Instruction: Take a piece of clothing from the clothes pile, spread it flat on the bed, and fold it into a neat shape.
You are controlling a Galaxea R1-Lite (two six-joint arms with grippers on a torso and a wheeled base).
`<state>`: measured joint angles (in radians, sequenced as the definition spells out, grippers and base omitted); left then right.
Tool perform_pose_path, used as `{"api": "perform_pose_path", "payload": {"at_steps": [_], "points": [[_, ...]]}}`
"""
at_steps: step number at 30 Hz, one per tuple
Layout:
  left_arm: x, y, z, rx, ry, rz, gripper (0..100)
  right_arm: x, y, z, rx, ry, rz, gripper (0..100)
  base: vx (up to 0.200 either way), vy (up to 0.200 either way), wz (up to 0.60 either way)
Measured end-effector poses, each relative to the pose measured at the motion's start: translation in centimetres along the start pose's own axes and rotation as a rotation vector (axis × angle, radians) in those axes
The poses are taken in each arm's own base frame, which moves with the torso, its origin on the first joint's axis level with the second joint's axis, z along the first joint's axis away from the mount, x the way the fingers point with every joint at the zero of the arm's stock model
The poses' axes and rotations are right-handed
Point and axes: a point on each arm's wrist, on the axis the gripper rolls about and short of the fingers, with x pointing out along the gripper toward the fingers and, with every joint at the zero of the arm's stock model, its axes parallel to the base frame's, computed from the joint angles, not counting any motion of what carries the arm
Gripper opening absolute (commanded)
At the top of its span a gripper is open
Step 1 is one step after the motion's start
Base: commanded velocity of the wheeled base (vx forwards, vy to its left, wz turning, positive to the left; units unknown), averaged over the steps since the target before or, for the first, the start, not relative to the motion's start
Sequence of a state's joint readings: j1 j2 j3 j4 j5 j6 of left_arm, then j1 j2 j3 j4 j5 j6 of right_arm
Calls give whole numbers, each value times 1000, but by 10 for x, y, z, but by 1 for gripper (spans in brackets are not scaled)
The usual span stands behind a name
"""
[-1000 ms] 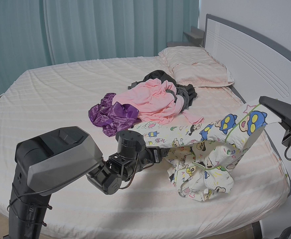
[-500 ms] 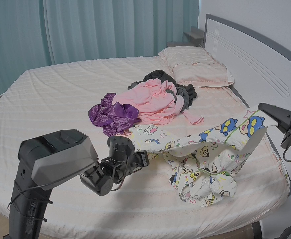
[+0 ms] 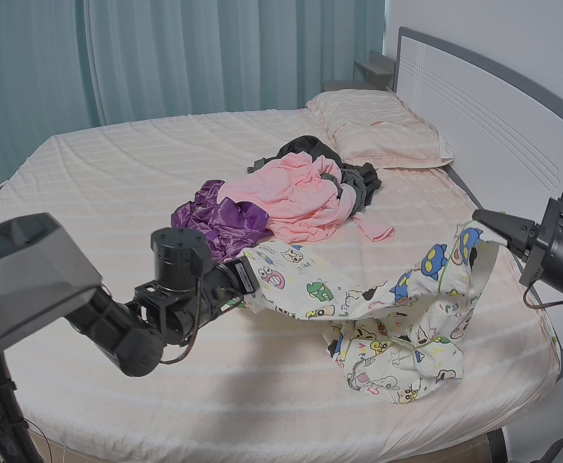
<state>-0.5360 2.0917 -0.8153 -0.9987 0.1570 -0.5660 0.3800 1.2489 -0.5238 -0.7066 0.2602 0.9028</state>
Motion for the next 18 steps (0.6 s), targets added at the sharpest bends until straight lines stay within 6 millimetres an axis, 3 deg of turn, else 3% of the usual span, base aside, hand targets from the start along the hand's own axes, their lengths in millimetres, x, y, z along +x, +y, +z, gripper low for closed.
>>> {"api": "perform_pose_path", "payload": {"at_steps": [6,9,13,18], "points": [[-50,-25,43,-28,-102,-26,0,15,4,15,-25,-97,42,0,0,0,0],[-75,-32,55,-38,-138,-38,0,19,3,18,-30,-124,46,0,0,0,0],[-97,-27,46,-31,-114,-14,0,23,-10,11,-17,-107,5,0,0,0,0],[-106,-17,25,-83,-71,39,0,27,-36,-8,8,-63,-65,0,0,0,0]]}}
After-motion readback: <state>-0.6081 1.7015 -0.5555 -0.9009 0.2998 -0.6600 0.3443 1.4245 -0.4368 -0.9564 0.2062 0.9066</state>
